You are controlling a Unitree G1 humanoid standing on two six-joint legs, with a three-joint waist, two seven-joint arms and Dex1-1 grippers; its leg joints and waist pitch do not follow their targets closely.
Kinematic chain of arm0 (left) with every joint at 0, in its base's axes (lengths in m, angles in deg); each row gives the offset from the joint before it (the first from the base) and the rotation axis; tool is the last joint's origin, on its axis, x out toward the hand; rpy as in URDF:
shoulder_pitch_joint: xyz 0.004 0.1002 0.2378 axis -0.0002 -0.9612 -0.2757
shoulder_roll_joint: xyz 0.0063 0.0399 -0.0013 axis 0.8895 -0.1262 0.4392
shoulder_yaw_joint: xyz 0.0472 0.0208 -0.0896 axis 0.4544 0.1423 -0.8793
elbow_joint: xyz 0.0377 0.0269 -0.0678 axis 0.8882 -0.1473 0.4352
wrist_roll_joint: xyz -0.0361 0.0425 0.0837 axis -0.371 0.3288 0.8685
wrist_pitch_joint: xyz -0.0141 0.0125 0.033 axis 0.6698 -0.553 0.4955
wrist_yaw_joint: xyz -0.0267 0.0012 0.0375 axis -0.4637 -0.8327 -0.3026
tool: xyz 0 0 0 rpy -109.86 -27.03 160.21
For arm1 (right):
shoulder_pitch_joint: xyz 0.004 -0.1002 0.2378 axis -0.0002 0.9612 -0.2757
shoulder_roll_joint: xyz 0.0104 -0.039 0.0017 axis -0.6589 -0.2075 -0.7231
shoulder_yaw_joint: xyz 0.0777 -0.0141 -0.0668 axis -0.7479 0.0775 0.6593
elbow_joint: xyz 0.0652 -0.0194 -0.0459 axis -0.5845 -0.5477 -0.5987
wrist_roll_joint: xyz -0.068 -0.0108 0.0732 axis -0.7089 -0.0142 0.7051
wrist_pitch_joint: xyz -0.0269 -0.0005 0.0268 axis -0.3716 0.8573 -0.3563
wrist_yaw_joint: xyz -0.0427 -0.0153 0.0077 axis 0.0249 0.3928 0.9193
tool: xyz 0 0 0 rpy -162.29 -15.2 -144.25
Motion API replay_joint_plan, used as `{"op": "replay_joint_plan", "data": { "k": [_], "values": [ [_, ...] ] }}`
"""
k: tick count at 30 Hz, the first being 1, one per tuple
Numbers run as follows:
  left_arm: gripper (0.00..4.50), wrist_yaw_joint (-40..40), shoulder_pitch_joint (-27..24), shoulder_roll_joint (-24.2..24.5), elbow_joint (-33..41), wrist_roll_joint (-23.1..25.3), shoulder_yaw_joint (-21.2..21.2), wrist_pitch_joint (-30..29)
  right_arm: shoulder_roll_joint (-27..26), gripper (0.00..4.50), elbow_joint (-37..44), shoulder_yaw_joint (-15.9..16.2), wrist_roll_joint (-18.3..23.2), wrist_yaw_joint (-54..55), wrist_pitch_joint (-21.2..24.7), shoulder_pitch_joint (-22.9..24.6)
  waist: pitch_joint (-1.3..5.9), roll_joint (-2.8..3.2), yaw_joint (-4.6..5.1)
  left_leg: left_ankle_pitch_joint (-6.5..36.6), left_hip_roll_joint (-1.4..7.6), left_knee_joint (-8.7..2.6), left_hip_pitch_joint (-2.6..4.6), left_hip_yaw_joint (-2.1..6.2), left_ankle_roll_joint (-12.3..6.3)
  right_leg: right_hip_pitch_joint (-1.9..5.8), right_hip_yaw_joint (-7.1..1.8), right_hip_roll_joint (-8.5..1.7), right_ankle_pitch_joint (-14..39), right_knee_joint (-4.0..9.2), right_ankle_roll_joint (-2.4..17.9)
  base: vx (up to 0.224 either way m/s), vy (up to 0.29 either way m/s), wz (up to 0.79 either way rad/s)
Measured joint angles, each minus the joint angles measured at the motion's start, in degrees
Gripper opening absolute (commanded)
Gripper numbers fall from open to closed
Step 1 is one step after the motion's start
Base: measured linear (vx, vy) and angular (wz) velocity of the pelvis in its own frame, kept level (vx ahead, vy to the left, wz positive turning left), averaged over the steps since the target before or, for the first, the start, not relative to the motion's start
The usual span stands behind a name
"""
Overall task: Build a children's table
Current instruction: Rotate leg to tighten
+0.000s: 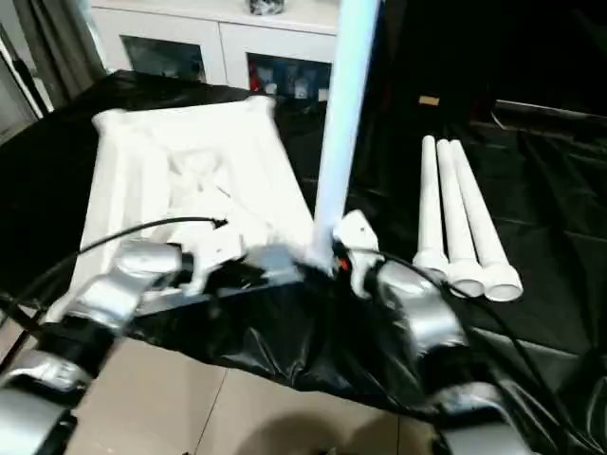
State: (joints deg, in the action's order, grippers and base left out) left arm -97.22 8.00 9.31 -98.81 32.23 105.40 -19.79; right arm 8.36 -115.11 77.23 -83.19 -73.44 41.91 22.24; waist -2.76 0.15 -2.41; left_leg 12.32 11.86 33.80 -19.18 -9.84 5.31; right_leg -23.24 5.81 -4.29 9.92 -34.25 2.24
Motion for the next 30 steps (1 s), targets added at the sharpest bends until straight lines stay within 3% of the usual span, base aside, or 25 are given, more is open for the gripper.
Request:
{"op": "replay_joint_plan", "data": {
  "k": [5,7,18,23,24,30],
  "values": [
    [0.00,-3.50,0.37,0.87,-0.62,-0.39,0.26,0.87,2.48,3.72,1.91,1.39,0.73,-6.49,2.04,0.07,0.00,-0.01,-0.26,-0.01,0.01,0.02,0.03,-0.01,0.01,0.00,0.00,0.00,0.00,-0.05,0.00,0.000,0.000,0.00],
    [0.00,-4.17,0.51,0.99,-0.84,-0.62,0.51,1.18,2.85,3.41,1.96,1.42,1.49,-7.94,2.73,0.06,0.00,-0.01,-0.43,-0.01,0.01,0.03,0.03,-0.01,0.02,0.00,-0.01,0.00,0.00,-0.05,0.00,0.000,0.000,0.00],
    [0.00,-5.69,1.12,1.43,-1.84,-0.67,0.47,0.97,1.76,2.76,2.51,0.72,1.85,-6.90,4.14,0.59,0.00,-0.01,-0.73,0.02,0.01,0.04,0.10,-0.02,0.10,0.02,-0.02,0.00,0.00,-0.08,-0.01,0.000,0.000,0.00],
    [0.00,2.90,1.24,-1.54,-2.10,0.97,-0.93,-3.04,-3.83,2.72,-0.63,-2.78,0.00,8.15,2.90,0.26,0.02,-0.04,0.36,0.01,-0.03,0.09,0.22,-0.01,0.36,0.13,-0.07,-0.02,0.13,-0.12,-0.28,0.000,0.000,0.00],
    [0.00,7.27,1.29,-3.81,-2.19,1.82,-1.37,-5.00,-6.49,2.72,-2.58,-4.82,-0.68,14.91,2.86,-0.64,0.02,-0.04,0.60,0.00,-0.03,0.11,0.23,-0.01,0.37,0.15,-0.08,-0.02,0.13,-0.11,-0.30,0.000,0.000,0.00],
    [0.00,19.34,1.45,-11.50,-2.10,3.53,-2.17,-10.14,-12.91,2.71,-8.02,-9.27,-2.50,36.45,3.10,-4.37,0.09,0.07,0.64,-0.02,-0.06,0.10,0.19,0.00,0.35,0.17,-0.09,-0.03,0.12,-0.06,-0.33,0.000,0.000,0.00]
  ]
}}
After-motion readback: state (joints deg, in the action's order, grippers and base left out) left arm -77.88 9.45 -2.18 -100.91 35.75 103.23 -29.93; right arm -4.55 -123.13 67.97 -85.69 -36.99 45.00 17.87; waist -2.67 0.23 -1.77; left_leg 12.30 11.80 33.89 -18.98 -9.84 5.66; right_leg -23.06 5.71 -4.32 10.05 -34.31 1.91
